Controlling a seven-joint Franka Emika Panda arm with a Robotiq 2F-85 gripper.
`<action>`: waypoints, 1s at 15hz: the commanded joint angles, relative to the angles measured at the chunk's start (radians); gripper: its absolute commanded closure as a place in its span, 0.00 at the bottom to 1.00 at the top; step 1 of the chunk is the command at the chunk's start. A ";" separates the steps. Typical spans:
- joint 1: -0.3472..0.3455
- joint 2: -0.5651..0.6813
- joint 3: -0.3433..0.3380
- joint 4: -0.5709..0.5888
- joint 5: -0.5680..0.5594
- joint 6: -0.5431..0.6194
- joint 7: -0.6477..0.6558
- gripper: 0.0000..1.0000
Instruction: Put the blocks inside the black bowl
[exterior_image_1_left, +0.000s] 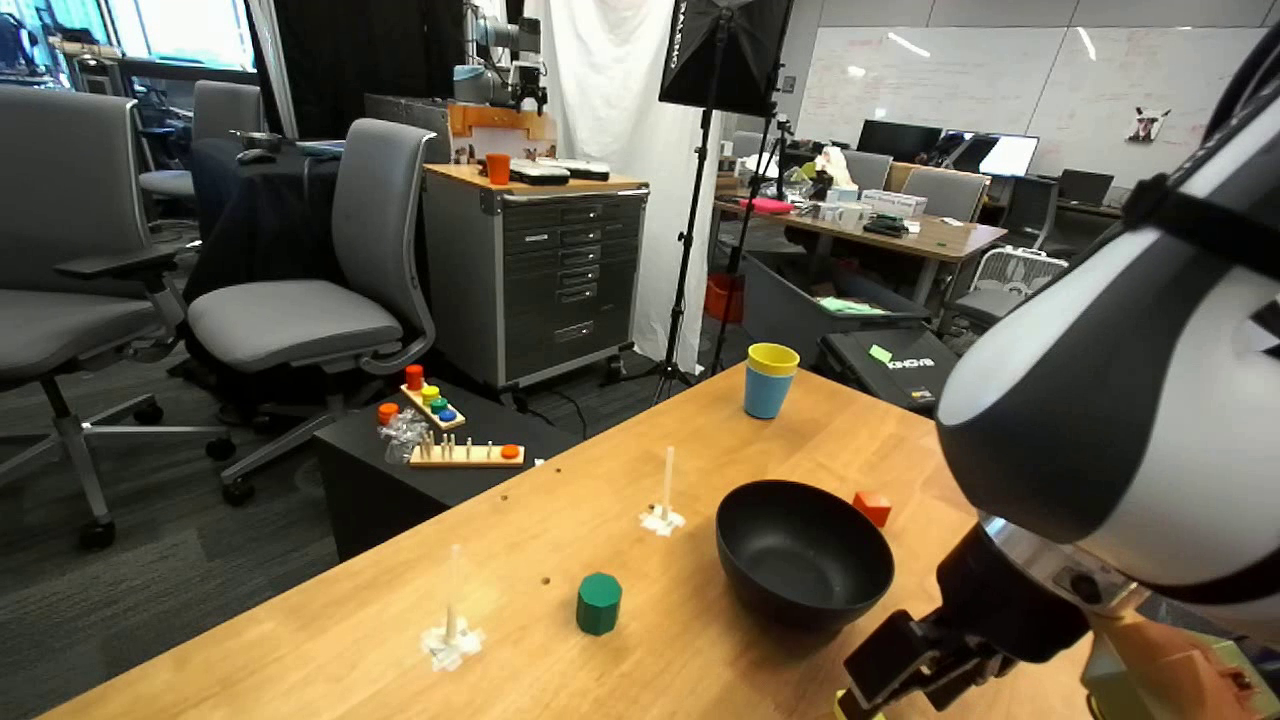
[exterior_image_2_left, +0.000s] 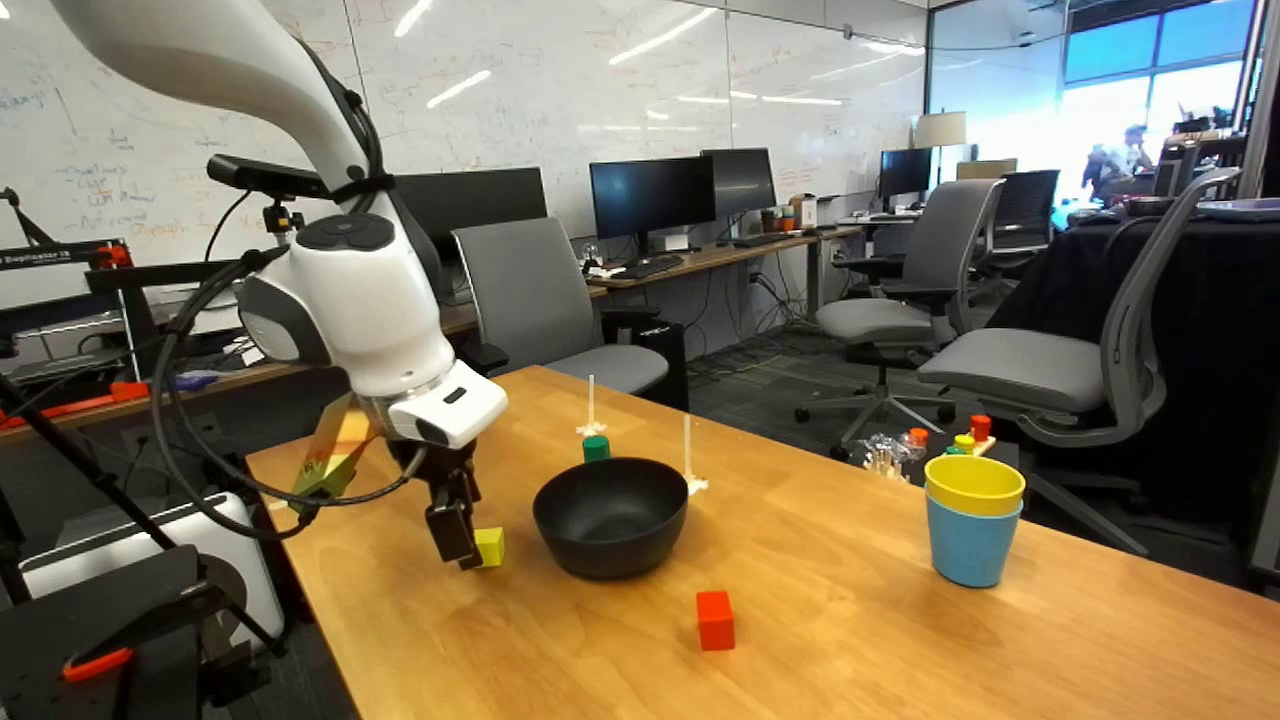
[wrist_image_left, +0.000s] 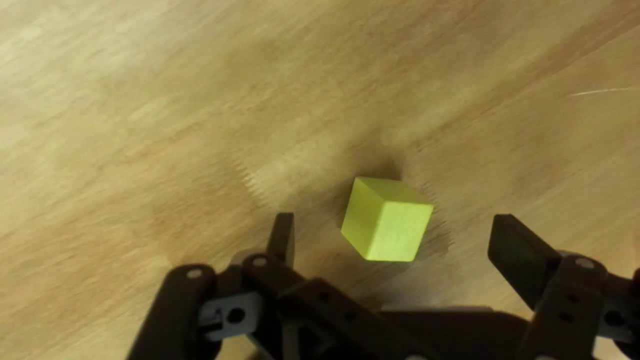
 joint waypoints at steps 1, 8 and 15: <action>-0.015 0.040 0.016 0.068 0.078 0.012 -0.070 0.00; -0.006 0.112 0.007 0.093 0.099 0.015 -0.088 0.00; -0.006 0.142 0.003 0.116 0.110 0.022 -0.101 0.00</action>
